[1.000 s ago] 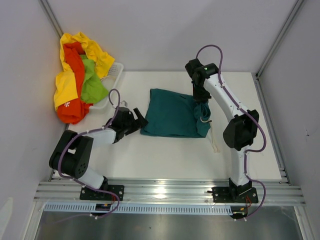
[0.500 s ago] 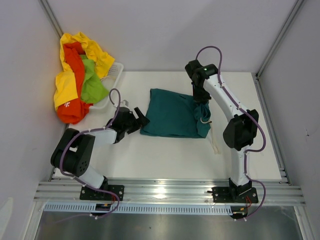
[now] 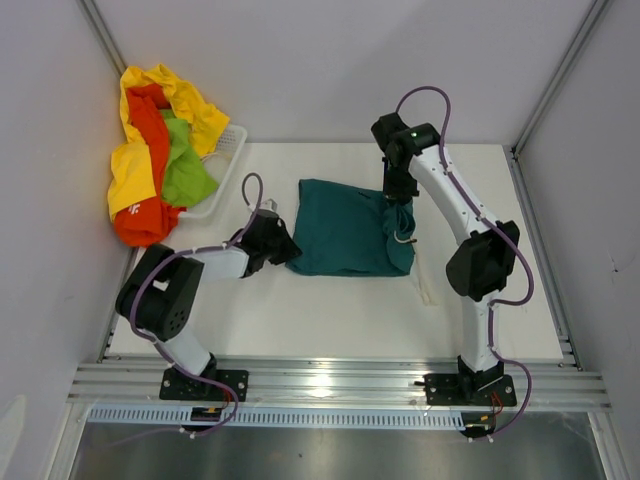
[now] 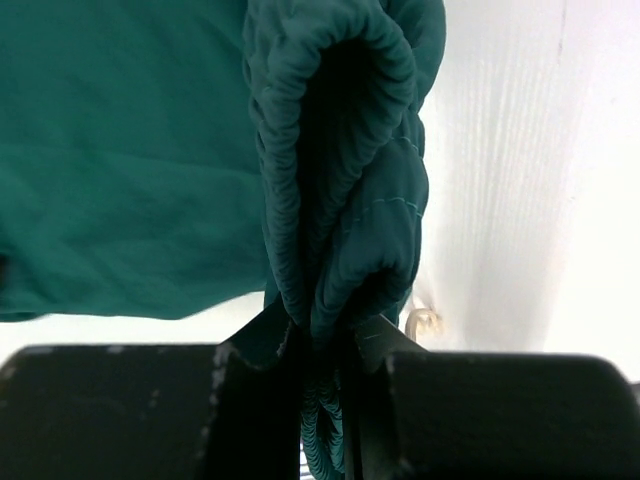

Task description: Fold and stack the shorts

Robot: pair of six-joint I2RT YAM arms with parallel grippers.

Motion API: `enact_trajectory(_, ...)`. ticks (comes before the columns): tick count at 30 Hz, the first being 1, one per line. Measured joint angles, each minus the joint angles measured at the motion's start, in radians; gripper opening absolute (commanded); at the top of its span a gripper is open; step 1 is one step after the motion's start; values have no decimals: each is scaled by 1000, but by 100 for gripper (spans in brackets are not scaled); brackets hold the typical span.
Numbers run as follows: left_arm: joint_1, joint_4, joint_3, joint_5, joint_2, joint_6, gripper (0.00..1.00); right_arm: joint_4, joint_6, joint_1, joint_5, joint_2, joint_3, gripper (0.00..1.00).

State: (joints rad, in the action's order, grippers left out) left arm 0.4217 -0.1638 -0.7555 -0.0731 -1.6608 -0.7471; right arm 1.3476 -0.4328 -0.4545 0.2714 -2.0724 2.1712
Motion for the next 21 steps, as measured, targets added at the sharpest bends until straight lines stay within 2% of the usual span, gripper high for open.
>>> enact_trajectory(1, 12, 10, 0, 3, 0, -1, 7, 2, -8, 0, -9, 0, 19, 0)
enact_trajectory(11, 163, 58, 7, 45, 0, -11, 7, 6, -29, -1, -56, 0, 124, 0)
enact_trajectory(21, 178, 52, 37, 46, 21, -25, 8, 7, -28, -90, -94, -5, 141, 0)
